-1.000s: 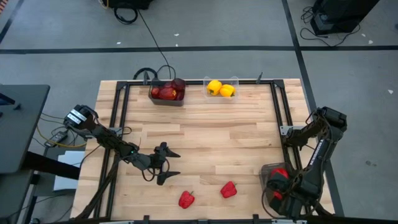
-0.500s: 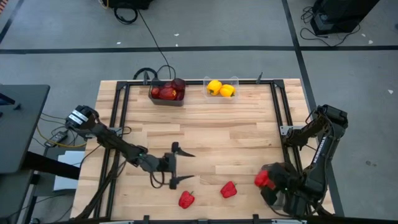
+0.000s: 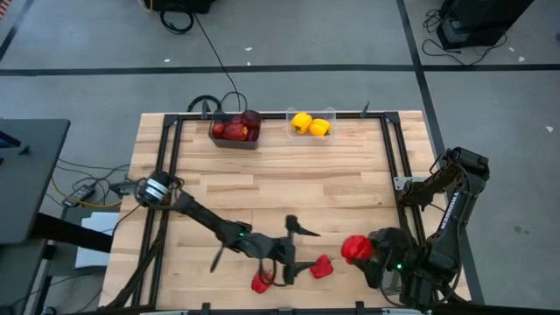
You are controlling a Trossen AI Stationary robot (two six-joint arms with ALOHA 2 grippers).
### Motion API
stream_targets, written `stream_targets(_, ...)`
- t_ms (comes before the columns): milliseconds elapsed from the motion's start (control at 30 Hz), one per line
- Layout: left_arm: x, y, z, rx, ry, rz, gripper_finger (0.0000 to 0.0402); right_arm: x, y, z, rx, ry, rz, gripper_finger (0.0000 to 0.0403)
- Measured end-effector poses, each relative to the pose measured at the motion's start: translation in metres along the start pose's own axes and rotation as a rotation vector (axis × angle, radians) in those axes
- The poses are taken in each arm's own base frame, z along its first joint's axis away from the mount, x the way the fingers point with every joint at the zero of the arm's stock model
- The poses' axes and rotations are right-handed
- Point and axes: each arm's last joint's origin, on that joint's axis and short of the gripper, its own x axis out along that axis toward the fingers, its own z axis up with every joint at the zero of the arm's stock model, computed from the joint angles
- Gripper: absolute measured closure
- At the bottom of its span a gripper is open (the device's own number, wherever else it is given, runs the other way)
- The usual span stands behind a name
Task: Sort produce into baskets
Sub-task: Put the red bell pepper into the bottom black bin
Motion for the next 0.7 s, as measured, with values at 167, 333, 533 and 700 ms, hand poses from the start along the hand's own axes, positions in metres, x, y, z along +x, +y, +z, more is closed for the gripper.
stream_targets(167,0.02,-0.006,0.009,0.063,-0.021,0.059,0.0002,0.004,0.004,0.008,-0.006,-0.157,0.058,0.0004)
stream_targets(333,0.029,0.002,0.018,0.046,-0.044,0.089,0.0002,0.009,0.011,0.013,-0.02,-0.219,0.098,0.0004)
stream_targets(533,0.033,0.01,0.021,0.044,-0.105,0.036,0.0002,0.018,0.027,0.018,-0.035,-0.211,0.143,0.0004)
stream_targets(700,0.034,0.013,0.023,0.072,-0.141,0.002,0.0002,0.024,0.035,0.023,-0.011,-0.22,0.168,0.0004)
